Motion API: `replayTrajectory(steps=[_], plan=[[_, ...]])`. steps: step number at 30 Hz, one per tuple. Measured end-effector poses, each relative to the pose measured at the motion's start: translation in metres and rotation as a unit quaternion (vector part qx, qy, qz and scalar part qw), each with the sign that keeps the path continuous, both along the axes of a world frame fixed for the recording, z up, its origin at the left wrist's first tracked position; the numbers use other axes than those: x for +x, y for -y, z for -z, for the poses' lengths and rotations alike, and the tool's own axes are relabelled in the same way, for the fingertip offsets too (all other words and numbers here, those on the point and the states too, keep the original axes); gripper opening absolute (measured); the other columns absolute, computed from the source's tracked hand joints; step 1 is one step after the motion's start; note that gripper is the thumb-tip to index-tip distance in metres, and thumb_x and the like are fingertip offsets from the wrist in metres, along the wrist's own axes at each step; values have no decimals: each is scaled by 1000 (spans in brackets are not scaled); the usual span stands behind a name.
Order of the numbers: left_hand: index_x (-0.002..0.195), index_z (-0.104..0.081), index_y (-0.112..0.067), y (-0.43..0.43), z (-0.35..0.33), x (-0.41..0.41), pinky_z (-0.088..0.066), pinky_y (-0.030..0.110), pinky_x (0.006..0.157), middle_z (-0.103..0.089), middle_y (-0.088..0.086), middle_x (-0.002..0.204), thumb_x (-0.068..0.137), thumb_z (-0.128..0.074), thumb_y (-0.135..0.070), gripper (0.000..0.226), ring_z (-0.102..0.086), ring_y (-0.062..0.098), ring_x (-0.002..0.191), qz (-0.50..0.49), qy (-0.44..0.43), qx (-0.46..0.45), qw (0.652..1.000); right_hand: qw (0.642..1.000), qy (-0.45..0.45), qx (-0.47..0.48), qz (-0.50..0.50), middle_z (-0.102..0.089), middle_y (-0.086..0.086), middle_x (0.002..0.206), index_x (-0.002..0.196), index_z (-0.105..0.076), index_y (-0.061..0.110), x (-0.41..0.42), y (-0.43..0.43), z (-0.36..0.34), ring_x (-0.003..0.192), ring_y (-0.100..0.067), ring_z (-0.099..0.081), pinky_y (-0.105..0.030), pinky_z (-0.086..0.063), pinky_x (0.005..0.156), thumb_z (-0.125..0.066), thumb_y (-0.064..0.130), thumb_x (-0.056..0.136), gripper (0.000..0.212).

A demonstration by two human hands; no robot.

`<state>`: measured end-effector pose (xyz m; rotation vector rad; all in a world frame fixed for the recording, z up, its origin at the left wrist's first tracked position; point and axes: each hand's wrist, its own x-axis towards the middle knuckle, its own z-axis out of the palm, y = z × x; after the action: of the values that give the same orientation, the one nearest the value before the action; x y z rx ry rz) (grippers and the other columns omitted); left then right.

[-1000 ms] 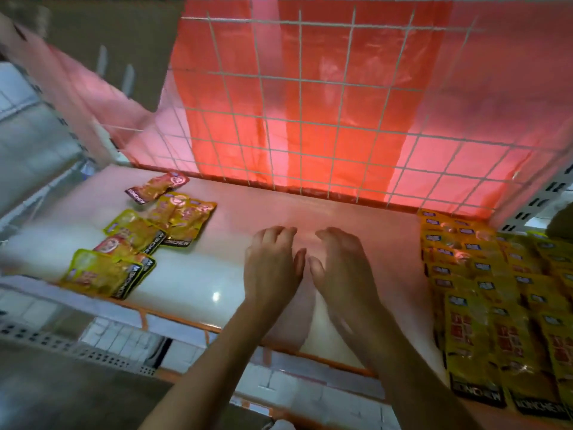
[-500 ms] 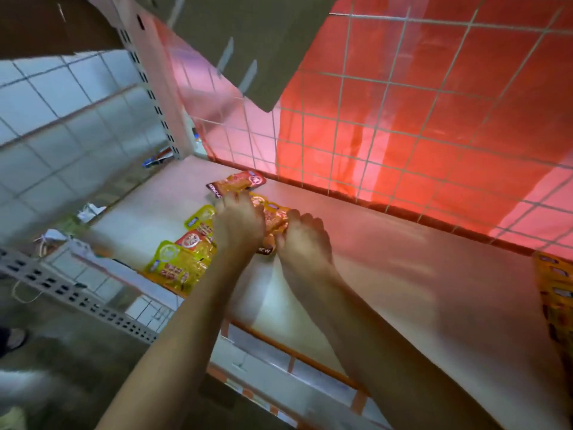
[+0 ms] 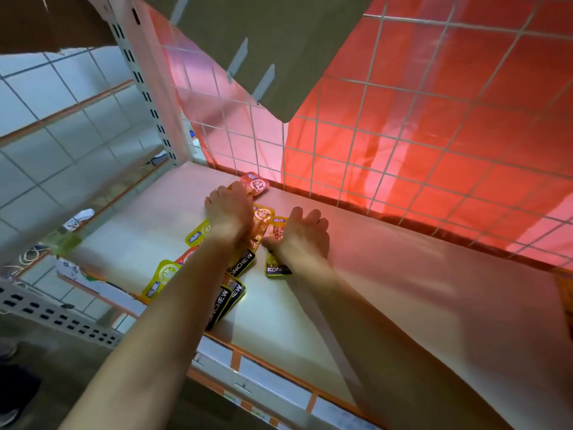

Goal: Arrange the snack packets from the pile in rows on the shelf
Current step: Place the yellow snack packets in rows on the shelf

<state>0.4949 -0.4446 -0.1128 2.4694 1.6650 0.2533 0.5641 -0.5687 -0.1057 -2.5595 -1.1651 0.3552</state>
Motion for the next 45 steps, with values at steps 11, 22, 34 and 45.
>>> replayTrajectory(steps=[11, 22, 34, 45], plan=[[112, -60, -10, 49, -21, 22, -42, 43, 80, -50, 16, 114, 81, -63, -14, 32, -52, 38, 100, 66, 89, 93, 989, 978, -154, 121, 77, -46, -13, 124, 134, -34, 17, 28, 40, -5, 113, -36, -53, -33, -41, 85, -67, 23, 83, 61], [98, -68, -14, 153, -28, 69, -53, 37, 79, -72, 8, 93, 92, -60, -32, 21, -67, 27, 89, 117, 418, -229, 872, 903, -181, 326, 215, -67, 0, 99, 107, -65, 24, 81, 144, -8, 88, -19, -61, -20, -40, 69, -62, 9, 87, 25], [86, -67, -17, 270, -40, 124, -58, 43, 80, -74, 9, 90, 93, -61, -22, 11, -71, 28, 86, 177, 408, -506, 739, 845, -190, 389, 313, -69, -3, 97, 97, -67, 16, 118, 240, -24, 85, -18, -64, -28, -50, 73, -54, 39, 94, 27], [97, -67, -24, 325, -11, 183, -54, 38, 90, -70, 0, 107, 83, -71, -18, 15, -65, 20, 98, 223, 360, -391, 817, 736, -183, 492, 429, -62, -10, 69, 80, -63, 2, 167, 344, -27, 66, -23, -58, -39, -53, 61, -60, 33, 92, 34]])
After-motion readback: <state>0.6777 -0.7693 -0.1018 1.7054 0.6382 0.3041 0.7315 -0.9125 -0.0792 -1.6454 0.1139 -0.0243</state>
